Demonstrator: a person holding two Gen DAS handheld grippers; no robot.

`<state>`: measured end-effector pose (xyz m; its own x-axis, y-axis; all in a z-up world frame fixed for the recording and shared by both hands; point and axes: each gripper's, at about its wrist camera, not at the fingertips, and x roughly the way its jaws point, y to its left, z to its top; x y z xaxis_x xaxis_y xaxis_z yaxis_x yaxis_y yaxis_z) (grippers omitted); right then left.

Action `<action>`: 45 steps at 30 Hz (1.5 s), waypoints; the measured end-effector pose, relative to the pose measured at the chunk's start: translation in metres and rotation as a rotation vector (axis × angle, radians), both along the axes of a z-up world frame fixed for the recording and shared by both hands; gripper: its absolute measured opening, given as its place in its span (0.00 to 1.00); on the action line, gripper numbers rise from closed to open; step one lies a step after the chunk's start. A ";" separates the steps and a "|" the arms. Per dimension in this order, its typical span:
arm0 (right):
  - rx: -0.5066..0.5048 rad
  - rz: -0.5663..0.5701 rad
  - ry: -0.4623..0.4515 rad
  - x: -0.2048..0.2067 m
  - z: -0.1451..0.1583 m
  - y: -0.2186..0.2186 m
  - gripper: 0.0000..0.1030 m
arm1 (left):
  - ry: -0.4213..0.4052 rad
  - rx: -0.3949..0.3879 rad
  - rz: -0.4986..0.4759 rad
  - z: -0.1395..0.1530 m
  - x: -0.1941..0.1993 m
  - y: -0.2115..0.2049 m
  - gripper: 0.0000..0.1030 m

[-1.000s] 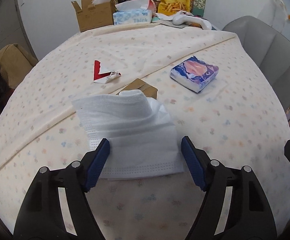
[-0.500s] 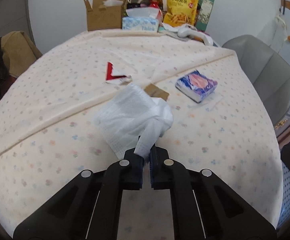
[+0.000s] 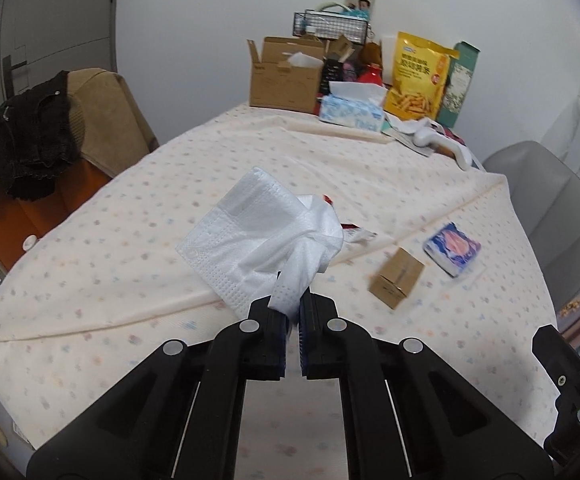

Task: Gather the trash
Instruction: 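Reach the right tool to the small cardboard box while the left holds the mask, then close the right tool on the cardboard box and lift it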

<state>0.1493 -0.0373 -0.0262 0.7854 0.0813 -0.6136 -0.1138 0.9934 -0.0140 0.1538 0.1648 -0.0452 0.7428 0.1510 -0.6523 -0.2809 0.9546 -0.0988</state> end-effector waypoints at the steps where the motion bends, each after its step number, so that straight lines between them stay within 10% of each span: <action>1: -0.004 0.009 -0.001 0.001 0.000 0.005 0.91 | -0.003 0.004 0.009 0.000 0.000 0.004 0.05; 33: -0.048 0.143 0.153 0.102 -0.055 0.096 0.76 | 0.099 0.004 0.157 -0.041 0.049 0.076 0.05; 38: -0.048 0.137 0.202 0.115 -0.069 0.098 0.53 | 0.113 0.000 0.149 -0.048 0.052 0.074 0.05; 45: -0.017 0.160 0.206 0.107 -0.065 0.090 0.50 | 0.095 -0.007 0.135 -0.042 0.050 0.064 0.05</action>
